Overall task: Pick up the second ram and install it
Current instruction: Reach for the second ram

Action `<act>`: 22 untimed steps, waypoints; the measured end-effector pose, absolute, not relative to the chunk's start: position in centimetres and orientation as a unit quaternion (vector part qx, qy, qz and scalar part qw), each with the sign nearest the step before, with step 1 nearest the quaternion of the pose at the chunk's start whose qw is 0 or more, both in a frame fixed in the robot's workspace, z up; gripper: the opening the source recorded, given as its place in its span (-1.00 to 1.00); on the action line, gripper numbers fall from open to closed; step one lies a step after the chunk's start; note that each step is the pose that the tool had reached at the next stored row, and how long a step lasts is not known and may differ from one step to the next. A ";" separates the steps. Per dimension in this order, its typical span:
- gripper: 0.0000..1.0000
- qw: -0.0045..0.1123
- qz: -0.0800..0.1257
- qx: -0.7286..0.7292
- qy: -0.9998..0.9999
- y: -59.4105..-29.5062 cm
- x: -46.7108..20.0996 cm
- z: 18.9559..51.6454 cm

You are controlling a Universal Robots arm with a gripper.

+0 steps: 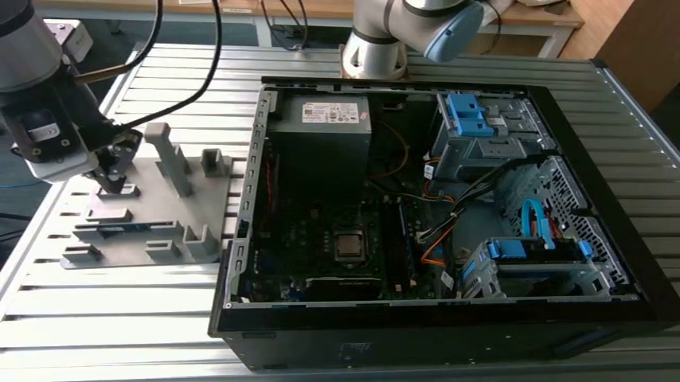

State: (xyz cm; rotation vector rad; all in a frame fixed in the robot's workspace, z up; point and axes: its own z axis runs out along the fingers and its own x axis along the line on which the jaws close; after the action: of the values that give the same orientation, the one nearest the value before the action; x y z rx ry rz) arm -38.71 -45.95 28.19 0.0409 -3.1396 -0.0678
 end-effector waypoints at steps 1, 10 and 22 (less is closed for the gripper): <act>-0.80 0.001 -0.022 0.013 -1.000 -45.9 -38.7 28.1; -0.80 0.001 -0.022 0.013 -1.000 -46.0 -38.7 26.7; -0.80 0.001 -0.022 0.013 -1.000 -45.9 -38.7 25.3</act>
State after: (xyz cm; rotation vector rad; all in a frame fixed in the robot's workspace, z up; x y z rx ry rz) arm -38.71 -45.95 25.32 0.0409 -3.1395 -0.0678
